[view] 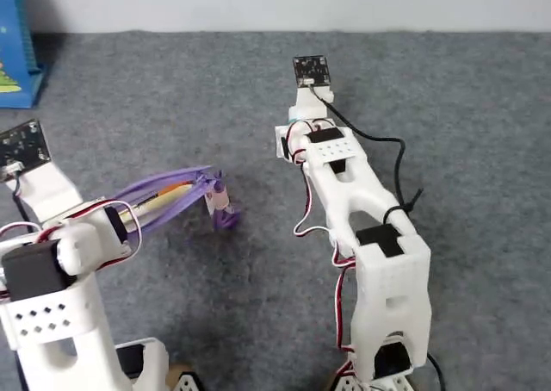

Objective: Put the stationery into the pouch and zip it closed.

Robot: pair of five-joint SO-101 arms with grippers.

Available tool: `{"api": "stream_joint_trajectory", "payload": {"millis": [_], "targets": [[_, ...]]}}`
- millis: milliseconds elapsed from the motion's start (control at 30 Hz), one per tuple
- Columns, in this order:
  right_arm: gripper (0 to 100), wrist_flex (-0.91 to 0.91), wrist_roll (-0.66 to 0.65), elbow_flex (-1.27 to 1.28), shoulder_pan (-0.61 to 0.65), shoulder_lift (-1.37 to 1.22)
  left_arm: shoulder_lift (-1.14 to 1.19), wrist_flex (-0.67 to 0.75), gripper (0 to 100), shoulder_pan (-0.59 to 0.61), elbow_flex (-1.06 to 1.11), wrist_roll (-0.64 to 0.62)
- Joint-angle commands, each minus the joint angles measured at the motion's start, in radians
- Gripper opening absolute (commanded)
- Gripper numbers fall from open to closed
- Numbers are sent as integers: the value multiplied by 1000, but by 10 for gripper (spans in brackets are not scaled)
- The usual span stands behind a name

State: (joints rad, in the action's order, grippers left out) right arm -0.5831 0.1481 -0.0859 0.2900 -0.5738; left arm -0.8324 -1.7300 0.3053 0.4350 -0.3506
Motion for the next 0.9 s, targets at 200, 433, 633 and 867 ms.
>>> {"api": "stream_joint_trajectory", "payload": {"millis": [200,433,633,867], "targets": [[69,-35,-40,-71,-1,-31,-3,-21,10,-5,-2,-3],[6,-143,-87,-71,1,-10,-3,-21,10,-5,-2,-3],[8,-387,-87,-66,7,133,-3,-21,10,-5,-2,-3],[8,-763,-91,-64,18,306,-3,-21,10,-5,-2,-3]]}}
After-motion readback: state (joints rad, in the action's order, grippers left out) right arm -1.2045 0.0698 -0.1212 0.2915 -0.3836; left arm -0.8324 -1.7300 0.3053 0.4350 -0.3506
